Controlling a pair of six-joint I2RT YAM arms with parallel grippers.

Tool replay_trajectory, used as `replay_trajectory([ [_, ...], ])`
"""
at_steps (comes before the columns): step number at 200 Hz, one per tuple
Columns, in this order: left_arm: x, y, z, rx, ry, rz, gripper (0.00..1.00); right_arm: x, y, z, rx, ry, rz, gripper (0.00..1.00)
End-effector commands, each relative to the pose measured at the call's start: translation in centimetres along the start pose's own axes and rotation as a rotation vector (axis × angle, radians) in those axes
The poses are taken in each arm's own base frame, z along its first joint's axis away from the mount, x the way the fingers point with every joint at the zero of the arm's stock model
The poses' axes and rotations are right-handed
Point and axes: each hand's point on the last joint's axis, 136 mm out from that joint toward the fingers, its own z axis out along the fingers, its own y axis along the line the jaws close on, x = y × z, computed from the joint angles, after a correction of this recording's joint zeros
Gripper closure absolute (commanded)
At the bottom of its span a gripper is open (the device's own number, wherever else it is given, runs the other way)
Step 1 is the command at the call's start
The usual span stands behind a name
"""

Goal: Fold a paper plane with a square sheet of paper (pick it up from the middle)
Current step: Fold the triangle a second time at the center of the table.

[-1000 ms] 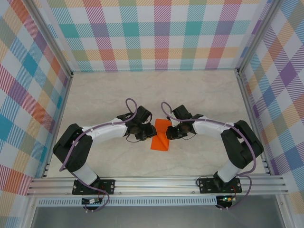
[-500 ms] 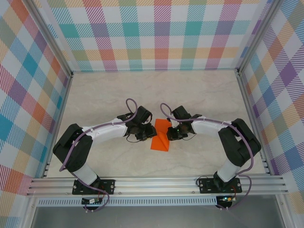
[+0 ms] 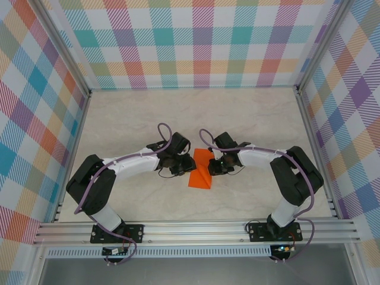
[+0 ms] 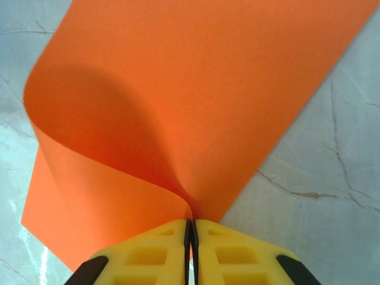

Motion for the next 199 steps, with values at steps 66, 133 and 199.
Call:
replay_trajectory([
  [66,-1.0,-3.8,2.0,0.139,-0.003,-0.054,0.89,-0.2,-0.4,0.2,0.012,0.006,-0.005,0.88],
  [133,-0.9,-3.7,3.3,0.157,0.014,-0.073,0.89,-0.1,-0.6,0.3,0.018,0.008,-0.002,0.87],
  [199,-0.7,-2.5,4.7,0.132,0.027,-0.081,0.89,-0.1,-0.6,0.3,0.018,0.007,0.001,0.87],
])
